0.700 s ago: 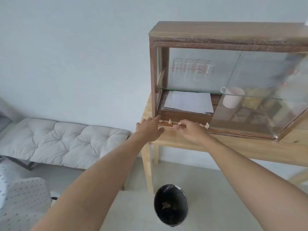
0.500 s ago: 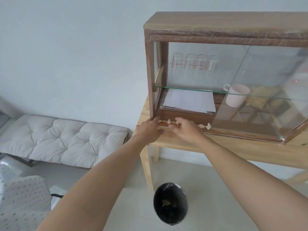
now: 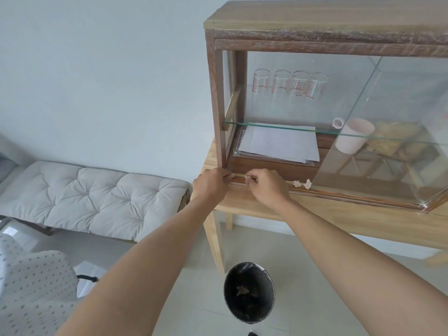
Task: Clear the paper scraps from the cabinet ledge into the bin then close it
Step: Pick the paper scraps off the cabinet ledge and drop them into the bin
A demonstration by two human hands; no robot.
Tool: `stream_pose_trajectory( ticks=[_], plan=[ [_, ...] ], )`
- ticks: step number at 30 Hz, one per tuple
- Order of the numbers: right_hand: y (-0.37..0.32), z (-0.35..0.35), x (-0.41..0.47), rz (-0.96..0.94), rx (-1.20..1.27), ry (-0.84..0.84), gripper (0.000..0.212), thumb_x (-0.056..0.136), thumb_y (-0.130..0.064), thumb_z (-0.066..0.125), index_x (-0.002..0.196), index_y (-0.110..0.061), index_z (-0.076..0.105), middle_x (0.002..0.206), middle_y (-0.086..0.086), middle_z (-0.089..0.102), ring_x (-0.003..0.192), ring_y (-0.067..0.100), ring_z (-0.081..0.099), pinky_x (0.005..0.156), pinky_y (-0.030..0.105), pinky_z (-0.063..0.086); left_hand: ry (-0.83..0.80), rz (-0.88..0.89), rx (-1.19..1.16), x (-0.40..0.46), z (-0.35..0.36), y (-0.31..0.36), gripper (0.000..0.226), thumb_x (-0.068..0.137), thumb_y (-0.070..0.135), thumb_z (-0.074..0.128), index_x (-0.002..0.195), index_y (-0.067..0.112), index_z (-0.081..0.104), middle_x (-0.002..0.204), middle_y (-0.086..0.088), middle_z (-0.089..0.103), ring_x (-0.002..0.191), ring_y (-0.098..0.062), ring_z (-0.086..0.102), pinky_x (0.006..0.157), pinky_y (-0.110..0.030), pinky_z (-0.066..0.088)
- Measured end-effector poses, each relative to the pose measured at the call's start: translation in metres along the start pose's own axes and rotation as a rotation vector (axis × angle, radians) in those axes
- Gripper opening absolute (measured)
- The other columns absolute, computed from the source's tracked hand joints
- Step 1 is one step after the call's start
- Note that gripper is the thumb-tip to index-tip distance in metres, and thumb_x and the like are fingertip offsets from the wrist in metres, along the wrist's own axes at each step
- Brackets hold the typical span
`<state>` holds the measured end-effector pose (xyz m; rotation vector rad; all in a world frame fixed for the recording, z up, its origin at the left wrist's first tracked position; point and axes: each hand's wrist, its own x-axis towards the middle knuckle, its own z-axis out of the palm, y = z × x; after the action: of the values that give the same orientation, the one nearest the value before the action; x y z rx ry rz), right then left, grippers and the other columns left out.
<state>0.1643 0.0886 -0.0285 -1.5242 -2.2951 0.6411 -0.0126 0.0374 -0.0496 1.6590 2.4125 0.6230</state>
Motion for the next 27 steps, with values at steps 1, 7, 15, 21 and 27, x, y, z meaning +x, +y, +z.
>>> stream_pose_trajectory(
  ticks=[1, 7, 15, 21, 27],
  plan=[
    [0.001, 0.0, 0.0, -0.001, 0.004, 0.005, 0.026, 0.102, -0.04, 0.06, 0.12, -0.034, 0.078, 0.105, -0.001, 0.081, 0.103, 0.032, 0.073, 0.083, 0.039, 0.058, 0.003, 0.0, -0.001, 0.001, 0.0, 0.001, 0.025, 0.105, 0.04, 0.057, 0.114, 0.041, 0.08, 0.101, -0.006, 0.079, 0.094, -0.04, 0.069, 0.07, -0.036, 0.041],
    [0.005, 0.001, -0.006, -0.003, 0.013, 0.028, 0.024, 0.101, -0.041, 0.059, 0.112, -0.033, 0.079, 0.067, -0.01, 0.061, 0.084, 0.028, 0.071, 0.064, 0.032, 0.04, -0.002, -0.013, -0.057, -0.008, -0.003, 0.002, 0.024, 0.105, 0.039, 0.058, 0.113, 0.042, 0.08, 0.102, -0.004, 0.079, 0.096, -0.038, 0.069, 0.073, -0.038, 0.045],
    [0.002, -0.003, -0.035, 0.002, 0.004, 0.059, 0.025, 0.101, -0.043, 0.06, 0.114, -0.034, 0.079, 0.092, -0.004, 0.08, 0.094, 0.027, 0.074, 0.07, 0.034, 0.05, -0.093, -0.02, -0.062, -0.039, -0.025, 0.003, 0.028, 0.109, 0.043, 0.056, 0.127, 0.038, 0.077, 0.108, -0.004, 0.081, 0.109, -0.032, 0.071, 0.093, -0.047, 0.058],
    [0.001, -0.003, -0.072, 0.042, 0.036, 0.054, 0.024, 0.101, -0.047, 0.058, 0.107, -0.035, 0.077, 0.07, -0.011, 0.067, 0.08, 0.023, 0.068, 0.064, 0.031, 0.041, -0.152, -0.016, -0.086, -0.076, -0.036, -0.002, 0.027, 0.109, 0.041, 0.055, 0.122, 0.037, 0.078, 0.107, -0.001, 0.081, 0.108, -0.03, 0.071, 0.092, -0.045, 0.059],
    [0.012, 0.008, -0.11, 0.067, 0.048, 0.059, 0.021, 0.101, -0.045, 0.06, 0.105, -0.036, 0.078, 0.064, -0.015, 0.06, 0.075, 0.02, 0.063, 0.055, 0.025, 0.034, -0.205, -0.006, -0.074, -0.112, -0.034, -0.012, 0.028, 0.109, 0.04, 0.054, 0.124, 0.036, 0.078, 0.109, -0.001, 0.081, 0.109, -0.03, 0.07, 0.091, -0.046, 0.06]
  ],
)
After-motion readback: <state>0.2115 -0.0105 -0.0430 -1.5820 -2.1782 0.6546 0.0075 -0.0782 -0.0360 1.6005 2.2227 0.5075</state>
